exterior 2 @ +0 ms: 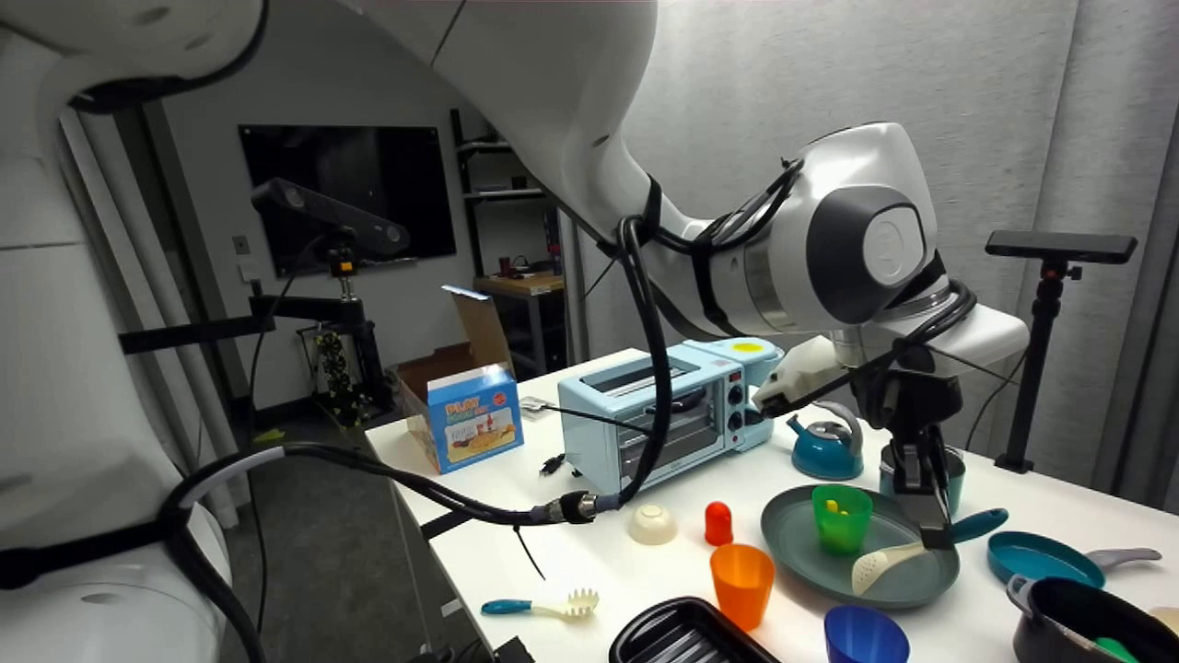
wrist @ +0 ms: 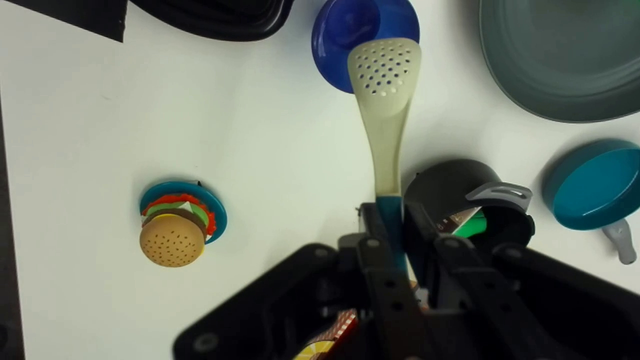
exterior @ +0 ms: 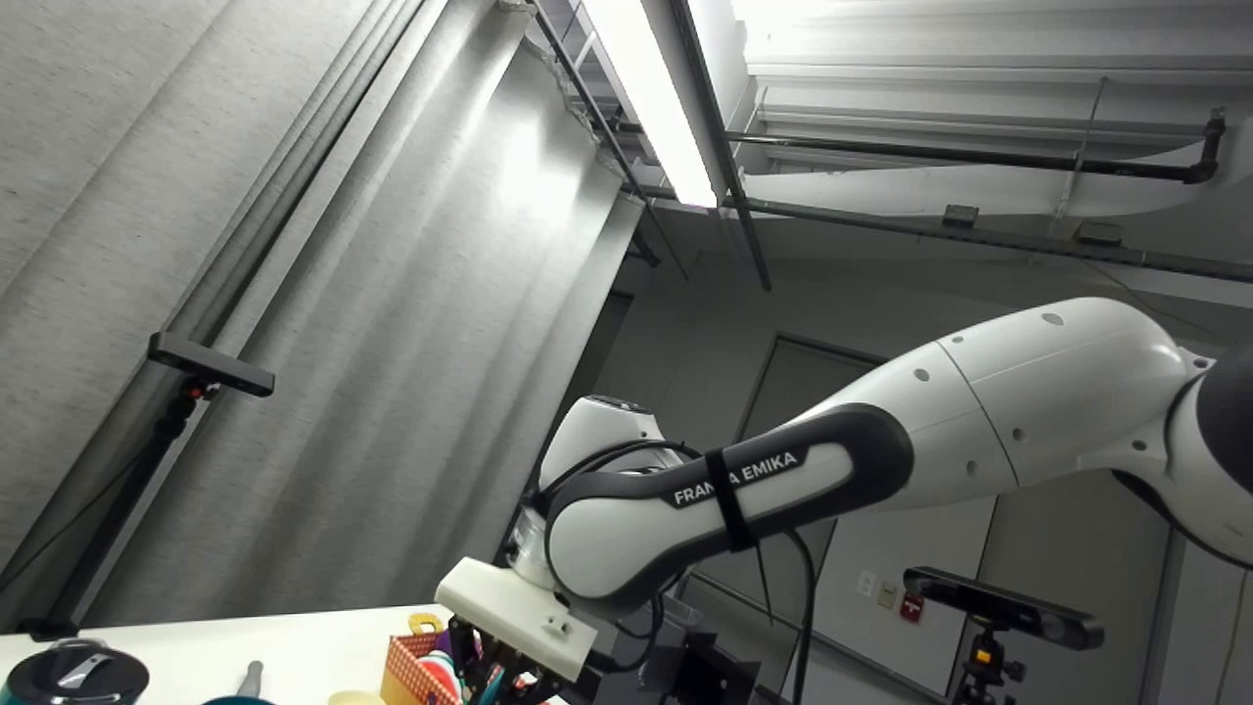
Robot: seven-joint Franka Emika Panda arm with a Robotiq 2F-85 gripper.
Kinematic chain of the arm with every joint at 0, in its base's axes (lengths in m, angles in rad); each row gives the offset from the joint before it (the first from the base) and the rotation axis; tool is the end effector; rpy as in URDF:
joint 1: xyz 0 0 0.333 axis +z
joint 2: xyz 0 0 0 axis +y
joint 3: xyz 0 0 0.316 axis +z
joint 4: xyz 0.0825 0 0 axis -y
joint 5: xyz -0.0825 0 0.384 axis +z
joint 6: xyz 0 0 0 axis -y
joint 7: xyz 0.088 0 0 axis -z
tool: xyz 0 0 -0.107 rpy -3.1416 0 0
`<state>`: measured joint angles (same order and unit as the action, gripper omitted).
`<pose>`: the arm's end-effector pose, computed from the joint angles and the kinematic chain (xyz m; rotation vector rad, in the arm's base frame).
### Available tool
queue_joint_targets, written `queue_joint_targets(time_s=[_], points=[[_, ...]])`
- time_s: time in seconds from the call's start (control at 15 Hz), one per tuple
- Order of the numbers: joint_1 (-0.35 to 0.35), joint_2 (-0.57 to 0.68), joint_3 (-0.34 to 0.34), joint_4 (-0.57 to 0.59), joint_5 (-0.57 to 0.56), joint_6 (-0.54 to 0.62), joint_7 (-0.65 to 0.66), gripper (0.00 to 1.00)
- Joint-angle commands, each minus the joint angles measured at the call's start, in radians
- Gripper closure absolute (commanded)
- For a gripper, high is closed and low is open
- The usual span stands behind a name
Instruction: Put the dishing spoon in the blue cup
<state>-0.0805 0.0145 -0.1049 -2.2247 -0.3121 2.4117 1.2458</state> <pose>0.5352 -0.1021 0.3845 2.4666 -1.7158 0.3977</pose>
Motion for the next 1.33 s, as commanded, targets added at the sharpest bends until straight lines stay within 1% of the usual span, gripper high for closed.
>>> queue_joint_targets(time_s=[0.0, 0.87, 1.27], points=[[-0.007, 0.048, -0.006, 0.047, -0.006, -0.033, -0.020, 0.96], [0.012, 0.183, -0.029, 0.126, 0.013, -0.046, -0.067, 0.96], [0.025, 0.223, -0.031, 0.135, 0.017, -0.038, -0.081, 0.96]])
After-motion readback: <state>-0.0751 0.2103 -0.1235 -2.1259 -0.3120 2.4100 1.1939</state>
